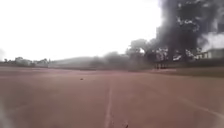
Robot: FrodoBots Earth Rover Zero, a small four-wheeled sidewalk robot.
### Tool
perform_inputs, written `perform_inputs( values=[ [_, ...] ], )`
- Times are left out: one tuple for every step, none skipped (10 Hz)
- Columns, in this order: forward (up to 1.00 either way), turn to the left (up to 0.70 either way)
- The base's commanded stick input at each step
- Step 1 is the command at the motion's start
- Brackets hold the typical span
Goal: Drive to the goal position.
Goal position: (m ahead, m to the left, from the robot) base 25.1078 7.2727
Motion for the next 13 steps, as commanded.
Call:
perform_inputs(
  values=[
    [0.70,0.00],
    [0.70,0.00],
    [0.70,0.00],
    [0.70,0.00],
    [0.70,0.00],
    [0.70,0.00],
    [0.70,0.00],
    [0.70,0.00],
    [0.70,0.00],
    [0.70,0.00],
    [0.70,0.00],
    [0.70,0.00],
    [0.70,0.00]
  ],
)
